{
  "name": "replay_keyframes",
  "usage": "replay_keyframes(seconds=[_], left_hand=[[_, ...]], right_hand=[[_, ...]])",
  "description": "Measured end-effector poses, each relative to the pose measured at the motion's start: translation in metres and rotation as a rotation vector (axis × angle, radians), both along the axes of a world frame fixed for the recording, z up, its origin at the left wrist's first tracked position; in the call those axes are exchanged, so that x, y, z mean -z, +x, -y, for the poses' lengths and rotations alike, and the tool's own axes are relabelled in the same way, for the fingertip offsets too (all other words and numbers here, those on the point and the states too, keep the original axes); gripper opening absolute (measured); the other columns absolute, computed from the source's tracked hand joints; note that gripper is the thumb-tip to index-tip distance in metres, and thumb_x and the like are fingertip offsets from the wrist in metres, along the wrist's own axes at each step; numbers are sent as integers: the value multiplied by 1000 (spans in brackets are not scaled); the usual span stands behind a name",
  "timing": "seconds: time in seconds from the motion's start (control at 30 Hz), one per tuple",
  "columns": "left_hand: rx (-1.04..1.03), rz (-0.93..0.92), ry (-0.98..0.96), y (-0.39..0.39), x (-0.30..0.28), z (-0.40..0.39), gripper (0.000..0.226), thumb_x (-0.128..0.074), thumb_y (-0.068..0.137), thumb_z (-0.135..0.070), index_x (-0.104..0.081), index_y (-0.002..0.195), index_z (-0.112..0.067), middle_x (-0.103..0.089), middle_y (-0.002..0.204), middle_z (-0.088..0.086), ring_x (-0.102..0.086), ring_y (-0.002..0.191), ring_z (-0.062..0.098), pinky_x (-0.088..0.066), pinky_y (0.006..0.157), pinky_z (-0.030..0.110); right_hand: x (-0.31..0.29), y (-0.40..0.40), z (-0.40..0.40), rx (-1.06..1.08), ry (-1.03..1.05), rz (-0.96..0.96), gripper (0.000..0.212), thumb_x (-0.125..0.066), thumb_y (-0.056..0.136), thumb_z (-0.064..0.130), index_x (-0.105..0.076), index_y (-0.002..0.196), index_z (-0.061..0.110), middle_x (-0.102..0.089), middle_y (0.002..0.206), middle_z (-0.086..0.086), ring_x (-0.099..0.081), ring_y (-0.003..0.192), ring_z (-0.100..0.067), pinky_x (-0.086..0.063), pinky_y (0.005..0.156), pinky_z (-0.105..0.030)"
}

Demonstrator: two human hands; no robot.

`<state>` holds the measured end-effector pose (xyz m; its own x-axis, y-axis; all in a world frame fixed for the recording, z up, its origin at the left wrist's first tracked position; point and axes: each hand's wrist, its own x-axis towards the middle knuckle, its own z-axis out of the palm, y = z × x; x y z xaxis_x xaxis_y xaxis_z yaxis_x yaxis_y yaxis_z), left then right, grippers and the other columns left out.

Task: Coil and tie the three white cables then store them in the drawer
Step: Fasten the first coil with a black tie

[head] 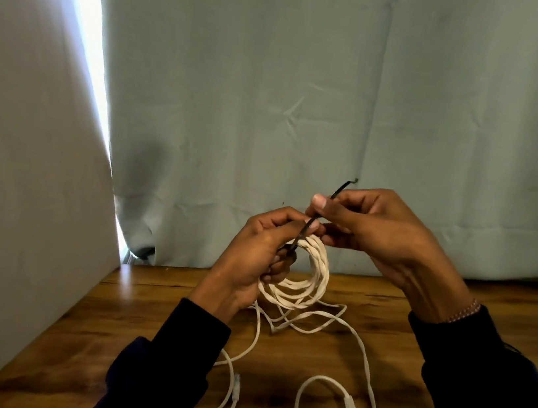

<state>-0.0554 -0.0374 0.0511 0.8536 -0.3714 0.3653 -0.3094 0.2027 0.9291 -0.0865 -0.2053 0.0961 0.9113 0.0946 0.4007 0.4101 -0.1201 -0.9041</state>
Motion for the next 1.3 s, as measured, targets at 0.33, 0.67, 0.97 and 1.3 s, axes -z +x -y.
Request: replay_keyframes(seconds=[0.33, 0.67, 0.97, 1.3], left_hand=[[10, -33, -19, -3, -1, 2, 16, -56, 100, -15, -68, 91, -9, -41, 45, -6, -25, 35, 6, -12, 41, 25], [-7, -134, -29, -1, 0, 6, 37, -48, 102, -37, -71, 89, -11, -29, 50, 1, -23, 39, 9, -17, 41, 24], [40, 42, 93, -3, -2, 4, 15, -60, 98, -21, -56, 98, -6, -39, 56, -1, -28, 42, 10, -23, 40, 24], [-18, 43, 41, -2, -2, 3, 15, -55, 101, -20, -55, 93, -7, -36, 55, 0, -26, 42, 10, -22, 41, 23]], right_hand=[[1, 2, 6, -74, -66, -45, 40, -72, 77, 41, -77, 97, 7, -78, 90, -9, -74, 81, -16, -56, 71, -21], [6, 6, 0, 373, -36, 300, 29, -52, 101, 36, -59, 105, 8, -68, 95, 3, -73, 58, -16, -58, 51, -26], [10, 16, -4, 466, 17, 276, 33, -49, 102, 39, -56, 105, 8, -73, 83, 0, -72, 57, -15, -57, 50, -24], [7, 15, 5, -13, -37, 22, 29, -70, 90, 25, -70, 97, -3, -75, 83, -9, -74, 73, -18, -57, 67, -24]])
